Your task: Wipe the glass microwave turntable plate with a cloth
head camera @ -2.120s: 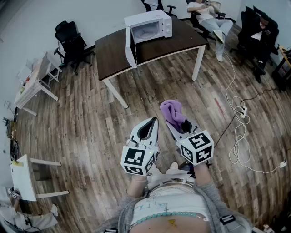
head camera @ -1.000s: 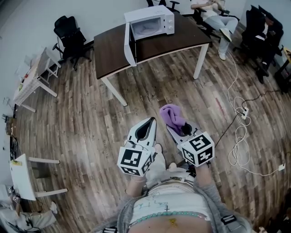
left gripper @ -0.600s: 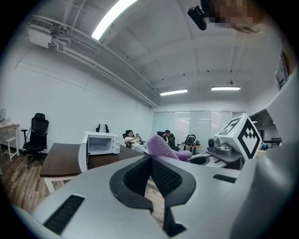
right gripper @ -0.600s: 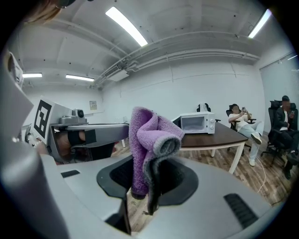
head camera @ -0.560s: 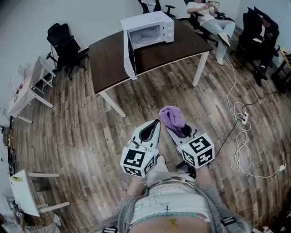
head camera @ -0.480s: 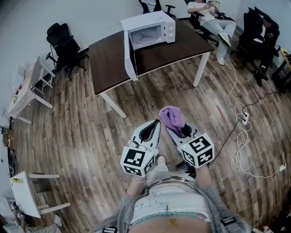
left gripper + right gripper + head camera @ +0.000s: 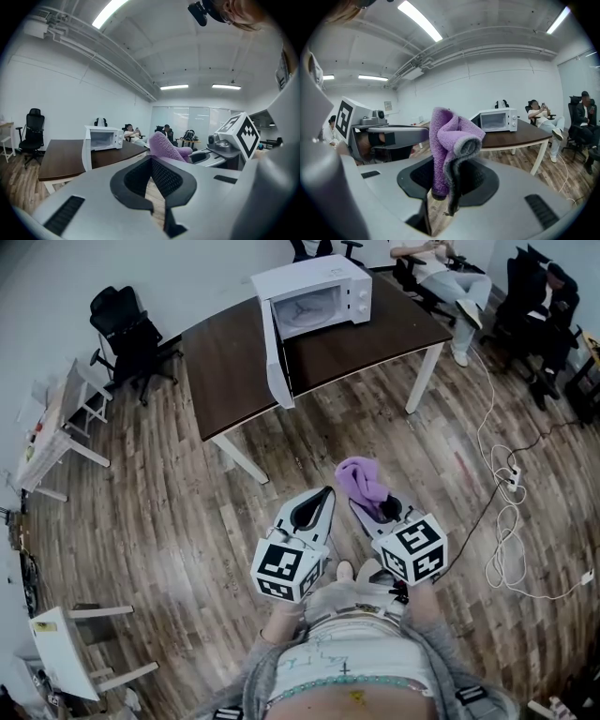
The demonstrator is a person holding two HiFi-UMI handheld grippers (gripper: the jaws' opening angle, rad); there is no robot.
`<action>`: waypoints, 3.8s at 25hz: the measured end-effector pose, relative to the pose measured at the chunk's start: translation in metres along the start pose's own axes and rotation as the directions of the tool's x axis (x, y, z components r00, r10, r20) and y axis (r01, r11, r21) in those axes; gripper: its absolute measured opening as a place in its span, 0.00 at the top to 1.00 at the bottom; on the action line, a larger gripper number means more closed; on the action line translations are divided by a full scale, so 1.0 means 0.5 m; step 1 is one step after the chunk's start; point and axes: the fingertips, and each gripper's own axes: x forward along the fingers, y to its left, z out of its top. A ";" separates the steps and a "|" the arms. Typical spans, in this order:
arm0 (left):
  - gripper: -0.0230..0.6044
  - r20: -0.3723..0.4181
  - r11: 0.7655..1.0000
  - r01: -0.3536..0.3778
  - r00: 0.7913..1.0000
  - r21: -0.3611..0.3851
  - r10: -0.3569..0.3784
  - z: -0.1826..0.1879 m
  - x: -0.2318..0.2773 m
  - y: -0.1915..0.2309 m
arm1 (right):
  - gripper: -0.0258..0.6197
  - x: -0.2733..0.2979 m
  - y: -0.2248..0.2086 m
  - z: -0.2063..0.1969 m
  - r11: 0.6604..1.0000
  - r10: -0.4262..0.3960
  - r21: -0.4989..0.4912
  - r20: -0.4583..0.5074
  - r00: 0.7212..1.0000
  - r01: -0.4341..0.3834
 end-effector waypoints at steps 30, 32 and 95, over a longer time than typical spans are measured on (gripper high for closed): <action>0.95 0.002 0.986 -0.162 0.987 -0.033 0.163 0.109 0.350 0.259 | 0.77 0.308 -0.298 0.188 0.979 0.197 -0.040 -0.045 0.979 -0.199; 0.95 0.000 0.983 -0.181 0.984 -0.038 0.181 0.114 0.375 0.276 | 0.77 0.323 -0.322 0.198 0.977 0.208 -0.044 -0.051 0.977 -0.210; 0.95 0.011 0.998 0.042 0.999 -0.054 -0.042 0.203 0.821 0.642 | 0.77 0.735 -0.682 0.402 1.000 0.017 0.010 -0.045 0.999 -0.017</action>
